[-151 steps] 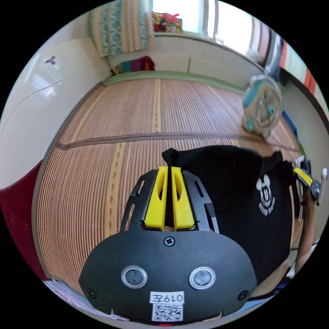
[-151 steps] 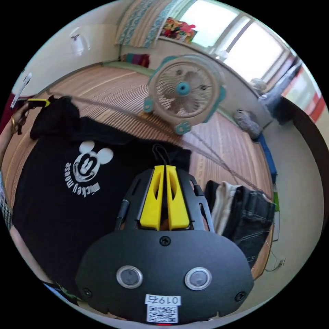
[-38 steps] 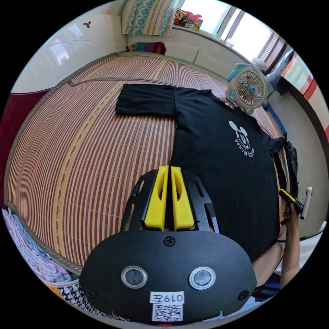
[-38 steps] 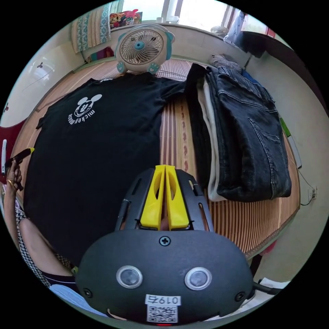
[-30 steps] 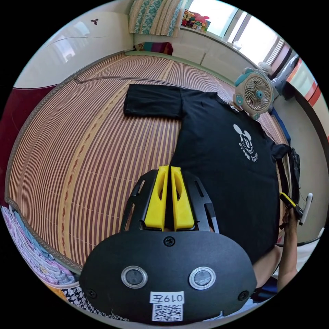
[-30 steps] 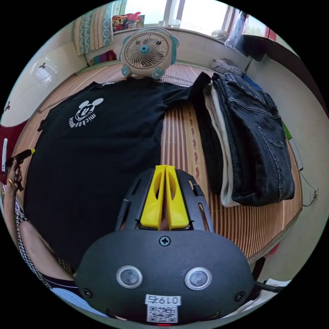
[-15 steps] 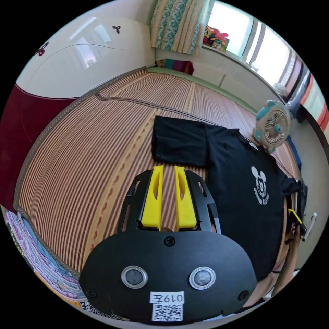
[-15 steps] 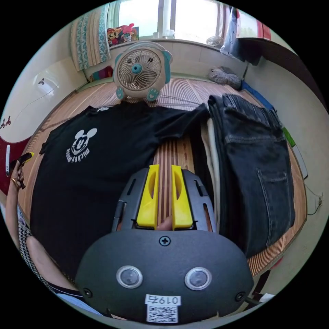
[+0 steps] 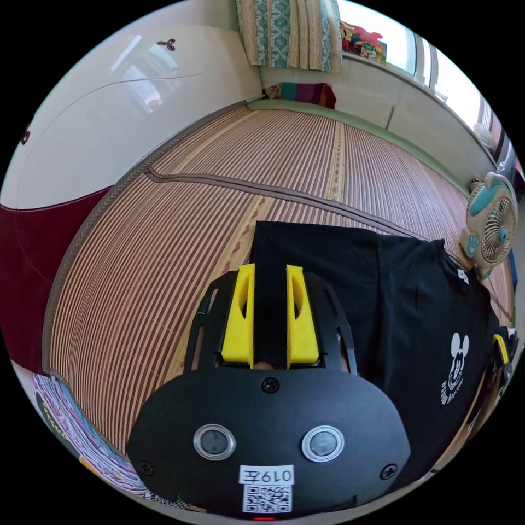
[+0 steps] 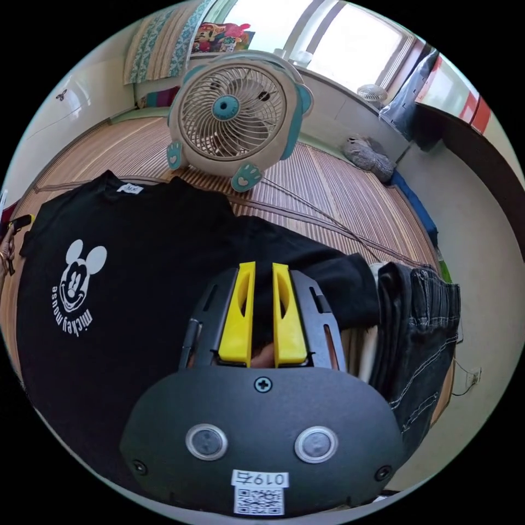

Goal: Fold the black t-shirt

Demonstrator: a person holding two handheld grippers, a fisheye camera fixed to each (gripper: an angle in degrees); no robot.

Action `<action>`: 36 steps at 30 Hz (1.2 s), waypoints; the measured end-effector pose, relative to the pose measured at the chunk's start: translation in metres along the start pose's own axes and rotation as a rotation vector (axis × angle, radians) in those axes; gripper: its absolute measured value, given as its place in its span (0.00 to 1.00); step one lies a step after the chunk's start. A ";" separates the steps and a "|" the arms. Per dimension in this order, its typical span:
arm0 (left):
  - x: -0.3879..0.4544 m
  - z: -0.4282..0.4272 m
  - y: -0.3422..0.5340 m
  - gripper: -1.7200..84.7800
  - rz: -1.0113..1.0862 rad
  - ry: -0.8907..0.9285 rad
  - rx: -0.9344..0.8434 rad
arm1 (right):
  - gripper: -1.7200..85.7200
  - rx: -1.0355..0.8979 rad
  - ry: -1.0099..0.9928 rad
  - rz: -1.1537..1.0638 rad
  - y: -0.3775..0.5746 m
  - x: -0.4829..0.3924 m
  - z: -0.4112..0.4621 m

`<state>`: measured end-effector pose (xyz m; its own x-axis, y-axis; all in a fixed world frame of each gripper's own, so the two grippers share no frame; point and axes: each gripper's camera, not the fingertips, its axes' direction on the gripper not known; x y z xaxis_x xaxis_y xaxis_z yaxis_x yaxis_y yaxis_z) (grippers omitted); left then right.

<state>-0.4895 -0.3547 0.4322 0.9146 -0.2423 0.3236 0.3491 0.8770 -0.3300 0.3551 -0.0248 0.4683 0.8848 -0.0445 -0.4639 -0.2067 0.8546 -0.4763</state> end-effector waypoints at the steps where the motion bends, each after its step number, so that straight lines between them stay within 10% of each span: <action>1: 0.003 0.002 -0.002 0.10 0.000 -0.022 -0.003 | 0.09 -0.003 -0.001 0.005 -0.004 0.001 0.002; 22: -0.004 -0.008 -0.014 0.03 0.080 -0.225 0.007 | 0.01 -0.021 -0.031 -0.129 -0.047 -0.084 -0.004; 36: -0.070 -0.062 0.026 0.03 -0.008 -0.147 0.012 | 0.07 0.031 -0.140 0.051 -0.021 0.017 -0.064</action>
<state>-0.5314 -0.3409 0.3459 0.8719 -0.1865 0.4527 0.3528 0.8804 -0.3168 0.3475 -0.0765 0.4227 0.9236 0.0698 -0.3770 -0.2416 0.8694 -0.4309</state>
